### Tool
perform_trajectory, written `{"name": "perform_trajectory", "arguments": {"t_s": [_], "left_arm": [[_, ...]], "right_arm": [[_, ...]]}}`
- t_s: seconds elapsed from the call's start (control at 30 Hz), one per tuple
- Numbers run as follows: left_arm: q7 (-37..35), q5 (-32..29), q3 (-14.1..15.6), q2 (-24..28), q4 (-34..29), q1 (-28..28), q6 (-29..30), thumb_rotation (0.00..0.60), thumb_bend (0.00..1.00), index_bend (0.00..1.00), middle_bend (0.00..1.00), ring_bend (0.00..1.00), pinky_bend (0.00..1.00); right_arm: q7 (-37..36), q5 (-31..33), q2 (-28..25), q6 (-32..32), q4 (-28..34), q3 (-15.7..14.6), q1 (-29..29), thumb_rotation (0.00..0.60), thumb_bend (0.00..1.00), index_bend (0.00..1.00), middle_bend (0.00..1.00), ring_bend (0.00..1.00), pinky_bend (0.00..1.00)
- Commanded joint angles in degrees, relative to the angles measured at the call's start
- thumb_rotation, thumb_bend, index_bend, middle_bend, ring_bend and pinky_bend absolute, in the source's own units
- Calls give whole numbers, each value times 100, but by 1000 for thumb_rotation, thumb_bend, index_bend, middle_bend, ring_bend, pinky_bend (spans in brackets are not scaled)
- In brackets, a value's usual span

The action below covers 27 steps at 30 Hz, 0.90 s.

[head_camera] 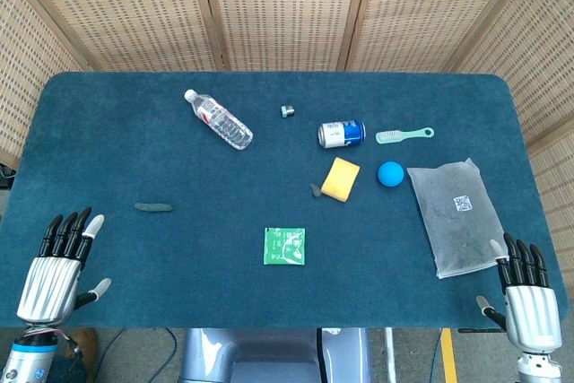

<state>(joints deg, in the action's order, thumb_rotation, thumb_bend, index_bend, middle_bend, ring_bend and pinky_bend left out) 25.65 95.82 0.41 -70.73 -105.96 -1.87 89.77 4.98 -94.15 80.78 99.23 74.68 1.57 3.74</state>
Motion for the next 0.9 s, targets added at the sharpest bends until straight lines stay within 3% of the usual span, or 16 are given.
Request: {"name": "perform_trajectory", "arguments": {"t_s": [0.03,0.23,0.4,0.53,0.67,0.9], "left_arm": [[-28,0,-2,12,15,-11,-19,600,73,0,0,0,0],[-74,-96,-25,14,46,-61,-138,600,74,0,0,0,0],[-480,-678,-338,-73,413,-525,-913,600,74,0,0,0,0],[-1167,-1011,-645,-207,1128,-1017,-1568,600,77,22,0,0,0],[-1730,-1524,-1022,-555,2181,-1609,-2353,600,202,159,0,0,0],[-2086,-1929,-1156,-1056,3487,-2211,-3173,600,298,282,0,0,0]], "right_arm": [[10,-2,7,-10,0,-3,-2,600,0,0,0,0,0],[6,-1,13,-8,-5,-1,2,600,0,0,0,0,0],[-13,-15,15,-23,34,-8,-6,600,0,0,0,0,0],[53,-18,17,-10,72,13,-12,600,0,0,0,0,0],[34,17,58,-57,45,57,-53,600,0,0,0,0,0],[107,66,142,-103,-42,90,-80,600,0,0,0,0,0]]}}
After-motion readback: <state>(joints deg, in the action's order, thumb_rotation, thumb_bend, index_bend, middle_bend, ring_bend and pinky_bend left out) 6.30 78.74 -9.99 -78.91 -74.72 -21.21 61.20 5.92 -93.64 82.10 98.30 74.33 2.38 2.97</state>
